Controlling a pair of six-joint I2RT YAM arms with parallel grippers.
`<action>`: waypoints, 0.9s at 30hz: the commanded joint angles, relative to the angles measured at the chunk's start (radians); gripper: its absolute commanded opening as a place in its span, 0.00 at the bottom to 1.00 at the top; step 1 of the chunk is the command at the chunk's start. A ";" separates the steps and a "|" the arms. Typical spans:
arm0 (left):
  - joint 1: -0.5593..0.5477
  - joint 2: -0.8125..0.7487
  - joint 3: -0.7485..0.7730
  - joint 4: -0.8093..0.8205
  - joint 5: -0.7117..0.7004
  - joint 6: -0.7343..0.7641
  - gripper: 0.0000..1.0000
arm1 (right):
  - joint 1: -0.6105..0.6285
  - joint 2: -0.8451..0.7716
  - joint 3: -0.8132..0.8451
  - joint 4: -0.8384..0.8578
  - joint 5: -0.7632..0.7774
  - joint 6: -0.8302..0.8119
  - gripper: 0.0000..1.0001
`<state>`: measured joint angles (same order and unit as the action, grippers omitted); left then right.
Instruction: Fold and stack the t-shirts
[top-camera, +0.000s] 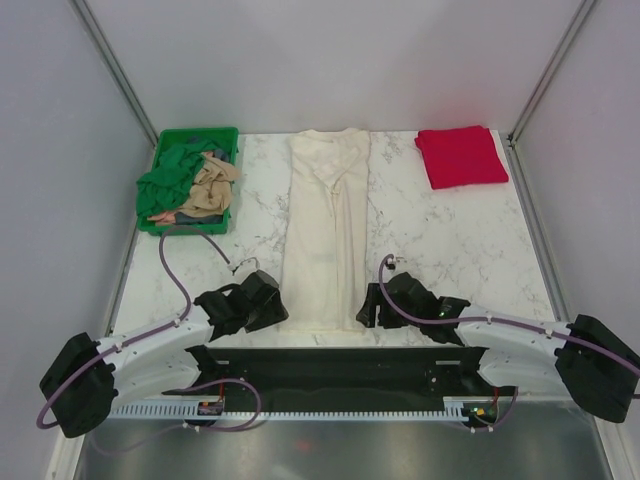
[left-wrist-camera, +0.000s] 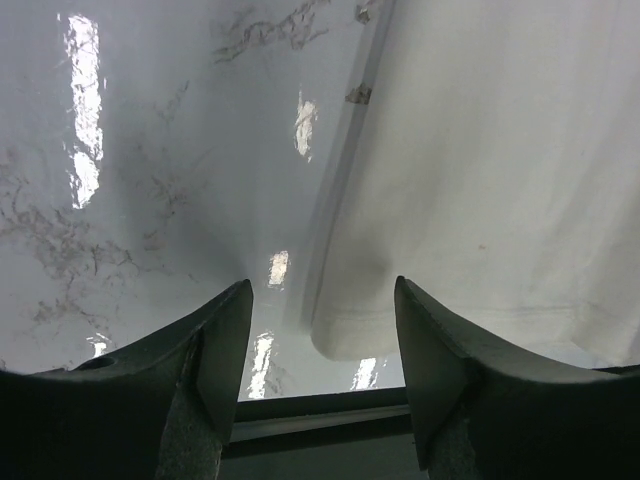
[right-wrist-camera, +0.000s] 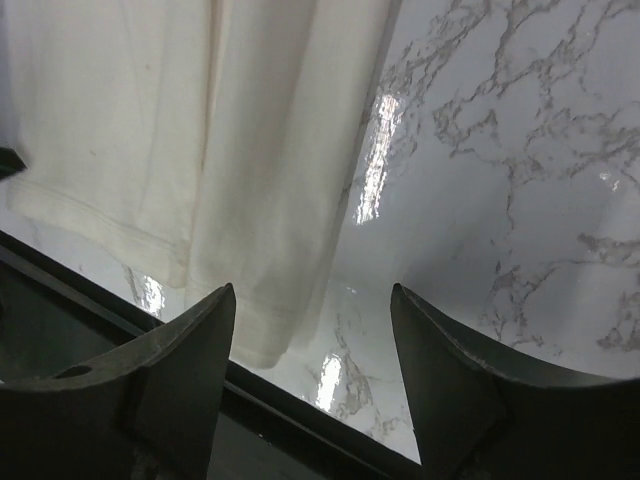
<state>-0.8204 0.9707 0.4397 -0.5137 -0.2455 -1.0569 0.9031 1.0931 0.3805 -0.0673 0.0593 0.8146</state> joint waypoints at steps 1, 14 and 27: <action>0.001 -0.001 -0.041 0.112 0.049 -0.009 0.66 | 0.032 -0.041 -0.040 -0.008 0.056 0.089 0.72; -0.002 -0.001 -0.105 0.156 0.066 -0.022 0.62 | 0.117 -0.009 -0.095 0.055 0.076 0.159 0.57; -0.010 0.000 -0.107 0.170 0.078 -0.015 0.07 | 0.129 -0.002 -0.106 0.077 0.108 0.159 0.10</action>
<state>-0.8227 0.9737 0.3408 -0.3321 -0.1734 -1.0698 1.0260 1.1057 0.2882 0.0410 0.1257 0.9722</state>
